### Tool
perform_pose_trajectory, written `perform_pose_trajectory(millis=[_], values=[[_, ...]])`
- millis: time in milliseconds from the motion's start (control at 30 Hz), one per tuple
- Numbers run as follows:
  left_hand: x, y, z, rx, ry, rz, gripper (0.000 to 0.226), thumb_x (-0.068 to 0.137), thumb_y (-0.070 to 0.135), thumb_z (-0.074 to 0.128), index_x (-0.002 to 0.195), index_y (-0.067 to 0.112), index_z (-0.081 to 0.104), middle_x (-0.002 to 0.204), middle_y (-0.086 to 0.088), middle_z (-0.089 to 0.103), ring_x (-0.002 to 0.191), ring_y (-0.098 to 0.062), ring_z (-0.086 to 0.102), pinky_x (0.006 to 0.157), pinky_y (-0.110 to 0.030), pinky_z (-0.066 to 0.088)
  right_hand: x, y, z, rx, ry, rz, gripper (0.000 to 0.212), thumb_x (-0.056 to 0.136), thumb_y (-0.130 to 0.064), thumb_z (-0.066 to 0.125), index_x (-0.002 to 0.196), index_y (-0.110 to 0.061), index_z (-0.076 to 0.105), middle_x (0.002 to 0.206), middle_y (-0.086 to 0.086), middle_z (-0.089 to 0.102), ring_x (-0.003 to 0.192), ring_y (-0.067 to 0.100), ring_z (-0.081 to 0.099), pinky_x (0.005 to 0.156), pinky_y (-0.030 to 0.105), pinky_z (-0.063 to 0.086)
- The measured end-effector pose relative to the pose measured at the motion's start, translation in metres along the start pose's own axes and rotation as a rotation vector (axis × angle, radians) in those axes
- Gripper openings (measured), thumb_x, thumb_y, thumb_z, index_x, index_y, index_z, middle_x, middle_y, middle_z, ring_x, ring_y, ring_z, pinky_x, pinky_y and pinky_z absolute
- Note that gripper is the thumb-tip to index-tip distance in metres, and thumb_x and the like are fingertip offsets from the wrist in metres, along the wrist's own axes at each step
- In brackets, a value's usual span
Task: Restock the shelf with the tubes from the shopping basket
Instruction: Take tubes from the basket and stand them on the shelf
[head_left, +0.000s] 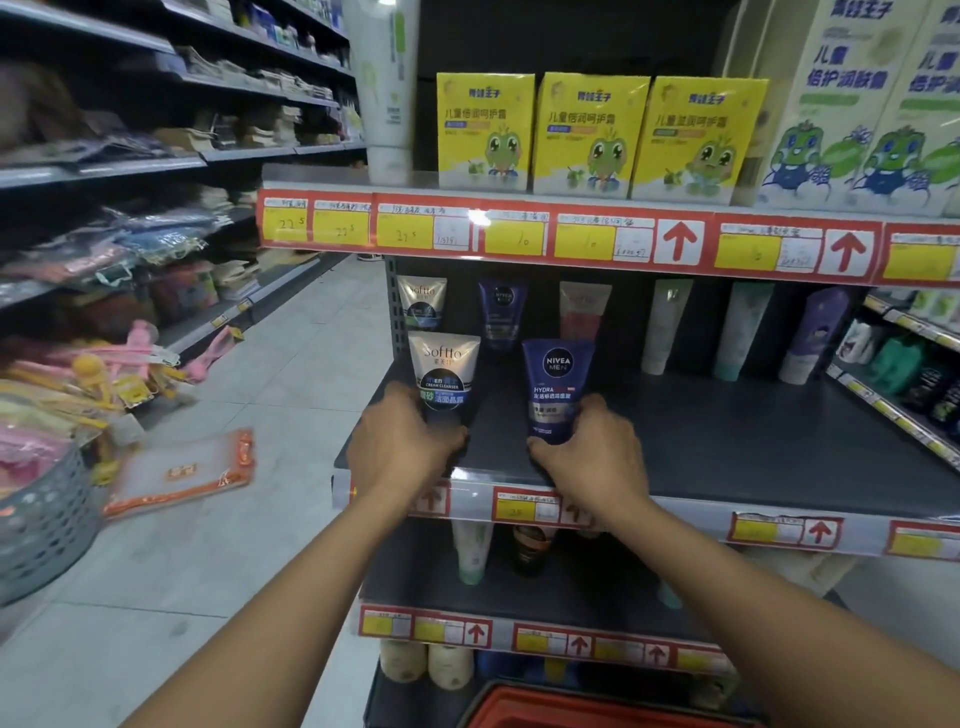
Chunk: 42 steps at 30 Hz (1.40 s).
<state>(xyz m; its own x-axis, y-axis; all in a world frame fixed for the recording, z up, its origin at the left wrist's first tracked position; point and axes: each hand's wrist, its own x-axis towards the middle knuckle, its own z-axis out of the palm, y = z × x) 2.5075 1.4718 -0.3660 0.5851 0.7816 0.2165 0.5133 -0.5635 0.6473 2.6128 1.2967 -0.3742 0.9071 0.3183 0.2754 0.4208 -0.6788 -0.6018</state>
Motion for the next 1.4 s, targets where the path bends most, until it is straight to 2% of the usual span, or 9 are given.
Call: perform_pose_trajectory(millis=[133, 400, 500, 800, 933, 1033, 1233, 1333, 1400], values=[[0.032, -0.002, -0.001, 0.042, -0.022, 0.000, 0.073, 0.072, 0.054, 0.088, 0.126, 0.018, 0.056, 0.119, -0.007, 0.071, 0.102, -0.031, 0.069, 0.071, -0.035, 0.049, 0.027, -0.010, 0.017, 0.027, -0.045, 0.018, 0.057, 0.073, -0.042, 0.086, 0.114, -0.018, 0.056, 0.113, 0.003, 0.068, 0.100, 0.026, 0.067, 0.072, 0.032, 0.048], [0.094, -0.011, 0.016, 0.029, -0.001, 0.000, 0.075, 0.064, 0.060, 0.088, 0.120, 0.017, 0.062, 0.113, -0.008, 0.073, 0.099, -0.032, 0.071, 0.069, -0.035, 0.051, 0.080, -0.026, 0.049, 0.031, -0.073, -0.018, 0.050, 0.076, -0.040, 0.086, 0.118, -0.021, 0.068, 0.116, 0.002, 0.072, 0.103, 0.021, 0.069, 0.080, 0.029, 0.052], [0.113, -0.012, 0.023, 0.026, 0.008, -0.019, 0.075, 0.059, 0.058, 0.087, 0.116, 0.017, 0.062, 0.110, -0.010, 0.071, 0.099, -0.035, 0.070, 0.072, -0.038, 0.053, 0.097, -0.031, 0.059, -0.001, -0.048, -0.046, 0.048, 0.076, -0.041, 0.085, 0.117, -0.018, 0.070, 0.115, 0.005, 0.072, 0.103, 0.025, 0.069, 0.075, 0.025, 0.045], [0.145, -0.013, 0.039, -0.015, 0.031, -0.019, 0.070, 0.068, 0.062, 0.079, 0.119, 0.017, 0.062, 0.107, -0.008, 0.069, 0.096, -0.034, 0.068, 0.071, -0.038, 0.050, 0.124, -0.041, 0.075, 0.053, -0.043, -0.044, 0.039, 0.085, -0.031, 0.081, 0.114, -0.009, 0.069, 0.106, 0.004, 0.069, 0.101, 0.024, 0.067, 0.068, 0.022, 0.038], [0.144, -0.017, 0.048, -0.039, 0.084, 0.009, 0.066, 0.078, 0.060, 0.076, 0.124, 0.015, 0.060, 0.112, -0.009, 0.070, 0.098, -0.033, 0.068, 0.071, -0.037, 0.049, 0.125, -0.040, 0.082, 0.094, -0.003, -0.054, 0.048, 0.082, -0.034, 0.083, 0.120, -0.009, 0.067, 0.120, 0.008, 0.070, 0.108, 0.024, 0.066, 0.074, 0.021, 0.040], [0.143, -0.019, 0.051, -0.042, 0.099, 0.041, 0.063, 0.084, 0.060, 0.072, 0.127, 0.017, 0.059, 0.115, -0.009, 0.071, 0.101, -0.034, 0.068, 0.075, -0.039, 0.052, 0.125, -0.038, 0.083, 0.105, 0.017, -0.054, 0.051, 0.079, -0.038, 0.085, 0.119, -0.011, 0.068, 0.120, 0.009, 0.071, 0.109, 0.025, 0.066, 0.076, 0.023, 0.042], [0.144, -0.018, 0.051, -0.047, 0.098, 0.053, 0.061, 0.084, 0.057, 0.071, 0.130, 0.019, 0.059, 0.118, -0.008, 0.071, 0.107, -0.035, 0.067, 0.084, -0.043, 0.056, 0.124, -0.037, 0.081, 0.065, 0.005, -0.063, 0.035, 0.086, -0.036, 0.078, 0.110, -0.012, 0.069, 0.114, 0.008, 0.071, 0.103, 0.023, 0.065, 0.071, 0.021, 0.037], [0.144, -0.017, 0.052, -0.070, 0.117, 0.038, 0.062, 0.082, 0.060, 0.070, 0.129, 0.019, 0.061, 0.118, -0.008, 0.071, 0.106, -0.034, 0.067, 0.081, -0.041, 0.055, 0.126, -0.036, 0.082, 0.070, 0.012, -0.070, 0.037, 0.087, -0.038, 0.078, 0.112, -0.013, 0.068, 0.114, 0.007, 0.070, 0.099, 0.020, 0.064, 0.069, 0.020, 0.036], [0.145, -0.017, 0.053, -0.051, 0.115, 0.039, 0.062, 0.082, 0.060, 0.070, 0.127, 0.019, 0.063, 0.116, -0.007, 0.071, 0.104, -0.033, 0.067, 0.077, -0.039, 0.054, 0.127, -0.036, 0.083, 0.068, 0.007, -0.078, 0.036, 0.087, -0.038, 0.078, 0.111, -0.013, 0.068, 0.112, 0.007, 0.070, 0.087, 0.013, 0.057, 0.060, 0.019, 0.034]])
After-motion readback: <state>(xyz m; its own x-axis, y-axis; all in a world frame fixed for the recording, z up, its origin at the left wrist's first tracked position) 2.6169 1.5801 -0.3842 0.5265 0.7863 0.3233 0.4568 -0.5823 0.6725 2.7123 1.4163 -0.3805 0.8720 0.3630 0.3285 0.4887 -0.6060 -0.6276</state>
